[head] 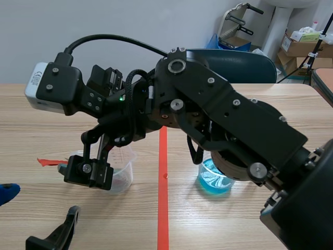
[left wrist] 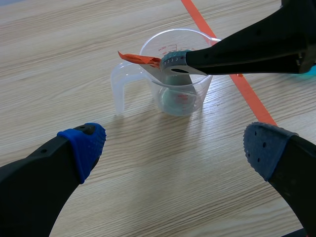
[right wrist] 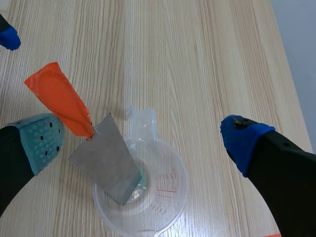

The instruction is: Do the redox reaction experiment

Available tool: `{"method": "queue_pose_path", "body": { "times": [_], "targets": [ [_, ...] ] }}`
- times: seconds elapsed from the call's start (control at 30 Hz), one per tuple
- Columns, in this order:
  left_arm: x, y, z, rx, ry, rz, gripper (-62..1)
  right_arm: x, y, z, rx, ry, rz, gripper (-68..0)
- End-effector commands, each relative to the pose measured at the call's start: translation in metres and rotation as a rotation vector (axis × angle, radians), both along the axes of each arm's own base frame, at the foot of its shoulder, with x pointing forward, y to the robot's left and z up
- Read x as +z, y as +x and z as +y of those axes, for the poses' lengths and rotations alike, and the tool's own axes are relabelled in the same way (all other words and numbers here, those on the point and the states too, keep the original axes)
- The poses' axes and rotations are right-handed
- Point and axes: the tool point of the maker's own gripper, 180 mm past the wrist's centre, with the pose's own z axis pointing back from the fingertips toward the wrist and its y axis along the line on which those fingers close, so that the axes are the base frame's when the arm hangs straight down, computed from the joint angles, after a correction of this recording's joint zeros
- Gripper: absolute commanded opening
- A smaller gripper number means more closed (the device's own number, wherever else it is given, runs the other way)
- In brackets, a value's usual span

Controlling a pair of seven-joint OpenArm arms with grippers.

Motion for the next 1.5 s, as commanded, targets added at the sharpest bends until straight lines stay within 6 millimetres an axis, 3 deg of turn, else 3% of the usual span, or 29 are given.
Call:
{"method": "queue_pose_path", "body": {
  "times": [0.0,1.23,1.47],
  "targets": [
    [0.0084,0.0035,-0.0024,0.002,-0.012,-0.034,-1.3,0.0096,-0.0008,0.0048,0.017,0.029,-0.008,0.4],
    [0.0083,0.0035,-0.0024,0.002,-0.012,-0.033,-1.3,0.0097,-0.0008,0.0048,0.017,0.029,-0.008,0.4],
    [0.0082,0.0035,-0.0023,0.002,-0.011,-0.033,-1.3,0.0181,-0.0019,0.0047,0.009,0.089,0.056,0.4]
  ]
}}
